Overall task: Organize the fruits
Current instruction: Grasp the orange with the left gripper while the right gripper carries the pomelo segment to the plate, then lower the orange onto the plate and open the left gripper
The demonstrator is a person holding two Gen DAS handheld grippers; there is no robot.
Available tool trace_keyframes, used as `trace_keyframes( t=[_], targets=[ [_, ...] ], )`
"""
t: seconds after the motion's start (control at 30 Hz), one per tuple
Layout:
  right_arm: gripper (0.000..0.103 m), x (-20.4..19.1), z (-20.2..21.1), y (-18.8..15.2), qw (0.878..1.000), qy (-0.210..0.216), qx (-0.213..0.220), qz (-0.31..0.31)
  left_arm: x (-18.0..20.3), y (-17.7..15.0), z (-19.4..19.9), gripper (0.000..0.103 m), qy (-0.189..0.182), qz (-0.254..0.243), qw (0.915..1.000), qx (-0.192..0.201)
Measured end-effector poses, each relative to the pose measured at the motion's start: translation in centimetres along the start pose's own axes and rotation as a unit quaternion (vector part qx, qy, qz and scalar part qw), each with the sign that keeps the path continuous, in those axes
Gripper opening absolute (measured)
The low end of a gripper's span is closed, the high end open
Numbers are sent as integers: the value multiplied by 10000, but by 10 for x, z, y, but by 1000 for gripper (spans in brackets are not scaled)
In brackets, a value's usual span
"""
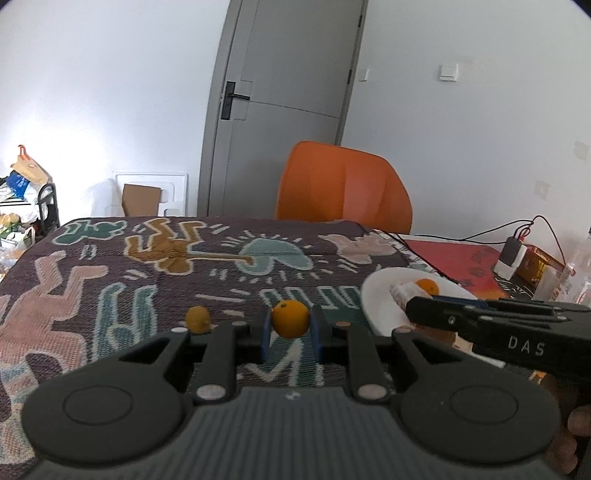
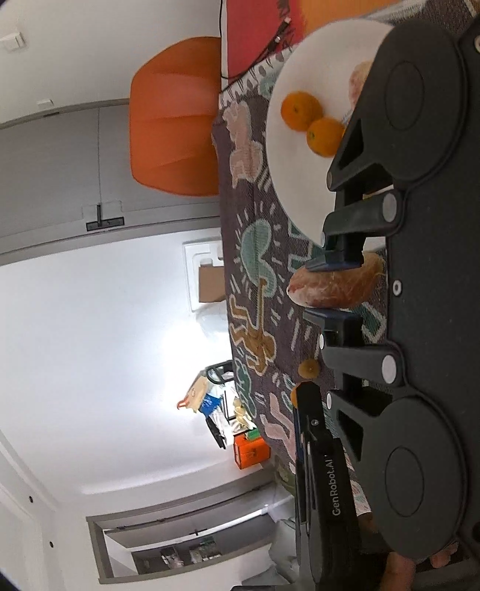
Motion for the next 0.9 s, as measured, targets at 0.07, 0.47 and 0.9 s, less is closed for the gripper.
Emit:
trace_keyframes(
  t=[0.07, 0.47, 0.9],
  targets=[
    [19, 5, 4, 2, 10000, -41, 42, -21, 6, 1, -1, 20, -45, -32, 10000, 5],
    [19, 54, 24, 8, 9976, -663, 176, -80, 42, 4, -17, 20, -326, -205, 9993, -2],
    [19, 97, 31, 5, 9934, -1115, 181, -187, 76, 2, -40, 20, -600, -376, 9974, -156]
  ],
)
Point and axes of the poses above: each gripper's, at about its wrist camera, not at the fingertips, and z roughly against the way its jaws point, x to its right, y to its top, the point moved 1 cm from there along -z, roughly the way its jaws point, and after that the axes turned 3 degrees about x, right-handed, at the moved point
